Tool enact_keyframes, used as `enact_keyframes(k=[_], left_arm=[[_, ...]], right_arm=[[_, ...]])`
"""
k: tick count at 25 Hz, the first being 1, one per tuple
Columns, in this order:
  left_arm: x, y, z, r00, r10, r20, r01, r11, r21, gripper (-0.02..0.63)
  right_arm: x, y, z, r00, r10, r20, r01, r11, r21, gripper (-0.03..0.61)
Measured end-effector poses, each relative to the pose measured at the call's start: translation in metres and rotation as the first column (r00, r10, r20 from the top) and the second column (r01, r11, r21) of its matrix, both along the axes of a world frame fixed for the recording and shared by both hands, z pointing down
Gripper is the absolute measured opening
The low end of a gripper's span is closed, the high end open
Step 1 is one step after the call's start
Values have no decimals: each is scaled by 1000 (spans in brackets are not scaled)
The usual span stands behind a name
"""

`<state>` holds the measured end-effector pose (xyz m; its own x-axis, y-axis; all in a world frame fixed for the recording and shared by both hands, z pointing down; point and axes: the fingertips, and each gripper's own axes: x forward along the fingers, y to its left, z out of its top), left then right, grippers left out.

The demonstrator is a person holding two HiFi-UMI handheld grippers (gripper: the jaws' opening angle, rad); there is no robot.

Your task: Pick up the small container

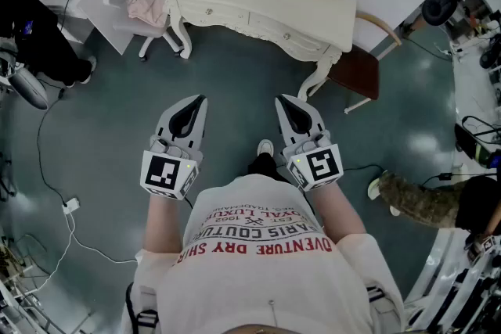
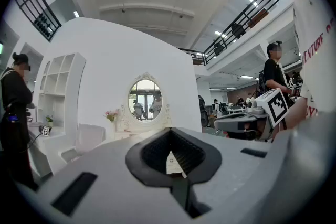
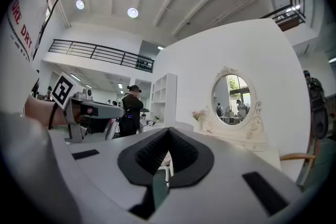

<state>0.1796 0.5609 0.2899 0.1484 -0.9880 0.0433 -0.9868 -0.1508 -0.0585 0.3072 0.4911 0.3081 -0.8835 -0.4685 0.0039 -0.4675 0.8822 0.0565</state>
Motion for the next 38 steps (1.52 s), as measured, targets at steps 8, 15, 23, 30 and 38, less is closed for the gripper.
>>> enact_keyframes(k=[8, 15, 23, 30, 38], left_arm=[[-9, -2, 1, 1000, -6, -12, 6, 1000, 7, 5], [-18, -2, 4, 999, -24, -31, 25, 1000, 14, 5], [-35, -23, 14, 998, -46, -42, 46, 999, -6, 5], [-67, -89, 30, 994, -100, -40, 99, 995, -33, 5], [-118, -214, 31, 984, -174, -47, 171, 983, -70, 5]], right_arm=[[-11, -1, 0, 1000, -13, 5, 13, 1000, 8, -2], [-20, -5, 3, 1000, -19, 20, 20, 1000, -17, -2], [-43, -30, 14, 999, -34, -3, 34, 999, -38, -2], [-78, -105, 34, 998, -68, -10, 67, 995, -78, -2], [-137, -225, 39, 981, -187, -61, 181, 979, -90, -2]])
